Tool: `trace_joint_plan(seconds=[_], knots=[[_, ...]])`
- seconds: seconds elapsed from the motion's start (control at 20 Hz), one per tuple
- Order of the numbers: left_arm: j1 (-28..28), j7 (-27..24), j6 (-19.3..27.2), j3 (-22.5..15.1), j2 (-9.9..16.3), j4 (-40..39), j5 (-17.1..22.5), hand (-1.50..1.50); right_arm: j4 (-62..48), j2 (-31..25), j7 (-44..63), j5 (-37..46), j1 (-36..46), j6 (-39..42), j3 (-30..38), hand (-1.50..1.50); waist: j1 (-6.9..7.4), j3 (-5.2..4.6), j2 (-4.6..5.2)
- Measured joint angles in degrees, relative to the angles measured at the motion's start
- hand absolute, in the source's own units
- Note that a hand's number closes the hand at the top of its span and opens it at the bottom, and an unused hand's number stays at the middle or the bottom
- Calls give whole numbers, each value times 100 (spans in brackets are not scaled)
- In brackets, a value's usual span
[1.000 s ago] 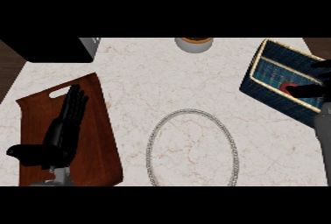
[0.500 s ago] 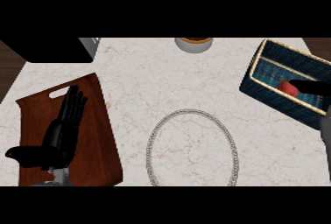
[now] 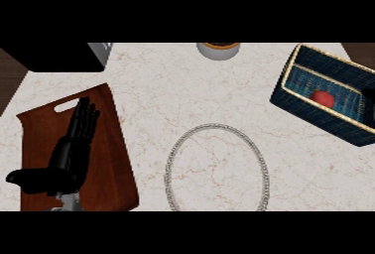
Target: Pick the bell pepper from the placemat and place it in the basket
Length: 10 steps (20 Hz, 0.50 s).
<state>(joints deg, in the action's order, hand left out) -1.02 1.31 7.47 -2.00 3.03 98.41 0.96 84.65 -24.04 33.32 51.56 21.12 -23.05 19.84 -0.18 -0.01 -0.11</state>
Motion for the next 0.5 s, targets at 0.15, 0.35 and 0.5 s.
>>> trace_joint_plan(seconds=[0.15,0.35,0.5], knots=[[23,32,-32,90,51,-7,53,0,549,-86,265,-126,-195,56,292,-150,-28,-1,-7],[69,-29,-66,151,49,-134,93,0,1282,-156,264,-706,-625,164,769,-150,-55,-1,-9],[30,31,-57,120,34,-76,68,0,1800,-305,37,-1342,-1140,472,1194,-150,-62,1,-11]])
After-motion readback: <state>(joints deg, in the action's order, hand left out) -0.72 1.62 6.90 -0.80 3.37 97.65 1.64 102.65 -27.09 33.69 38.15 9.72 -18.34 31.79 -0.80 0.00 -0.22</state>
